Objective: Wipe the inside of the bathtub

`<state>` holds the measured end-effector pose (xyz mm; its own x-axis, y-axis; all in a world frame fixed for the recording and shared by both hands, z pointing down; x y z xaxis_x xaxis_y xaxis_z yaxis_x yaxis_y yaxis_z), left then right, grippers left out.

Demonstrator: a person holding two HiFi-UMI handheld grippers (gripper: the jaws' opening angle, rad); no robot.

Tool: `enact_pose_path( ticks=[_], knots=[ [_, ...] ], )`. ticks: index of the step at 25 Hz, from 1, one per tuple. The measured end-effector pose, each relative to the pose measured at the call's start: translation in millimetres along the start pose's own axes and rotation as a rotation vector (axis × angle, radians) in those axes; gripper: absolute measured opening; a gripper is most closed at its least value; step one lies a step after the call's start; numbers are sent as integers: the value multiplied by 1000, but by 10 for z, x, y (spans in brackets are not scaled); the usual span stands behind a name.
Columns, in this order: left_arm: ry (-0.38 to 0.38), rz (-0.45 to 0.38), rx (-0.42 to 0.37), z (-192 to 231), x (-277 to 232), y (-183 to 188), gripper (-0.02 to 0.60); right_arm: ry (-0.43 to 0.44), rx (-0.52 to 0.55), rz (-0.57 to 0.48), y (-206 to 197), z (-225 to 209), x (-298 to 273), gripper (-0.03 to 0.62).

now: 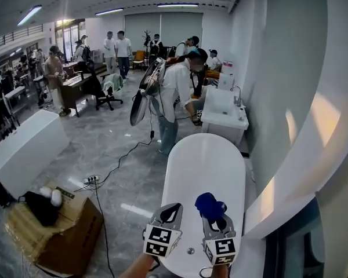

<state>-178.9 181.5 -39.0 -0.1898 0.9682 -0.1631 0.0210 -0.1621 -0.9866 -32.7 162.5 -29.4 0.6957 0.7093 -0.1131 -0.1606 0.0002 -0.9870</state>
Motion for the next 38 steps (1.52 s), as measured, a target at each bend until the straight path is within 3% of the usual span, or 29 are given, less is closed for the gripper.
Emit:
enact_pose_path(
  ticks=[9, 14, 24, 30, 38],
  knots=[
    [104, -6, 7, -419, -25, -109, 5, 91, -6, -3, -237, -372, 252, 91],
    [111, 54, 0, -448, -251, -347, 5, 90, -48, 33, -558, -566, 158, 91],
    [-52, 238, -44, 102, -1131, -1283, 5, -60, -186, 190, -1572, -660, -522, 91],
    [-163, 355, -62, 303, -1524, -1825, 5, -154, -286, 323, -2242, -615, -652, 91],
    [-272, 421, -115, 478, -2213, -2547, 5, -231, -333, 420, -3201, -667, -880, 91]
  ],
)
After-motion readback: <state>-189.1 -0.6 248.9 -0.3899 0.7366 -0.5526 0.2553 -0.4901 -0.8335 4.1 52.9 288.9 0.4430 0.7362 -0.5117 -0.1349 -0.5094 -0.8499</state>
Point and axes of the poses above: the fingertips, and each gripper's own axes: x backward along the fingers, z to its left, y out of its top, the point moved 6 cm from there along x, backward along the fingers, and after that the axes turned 6 degrees about y, right-handed, at the moved point
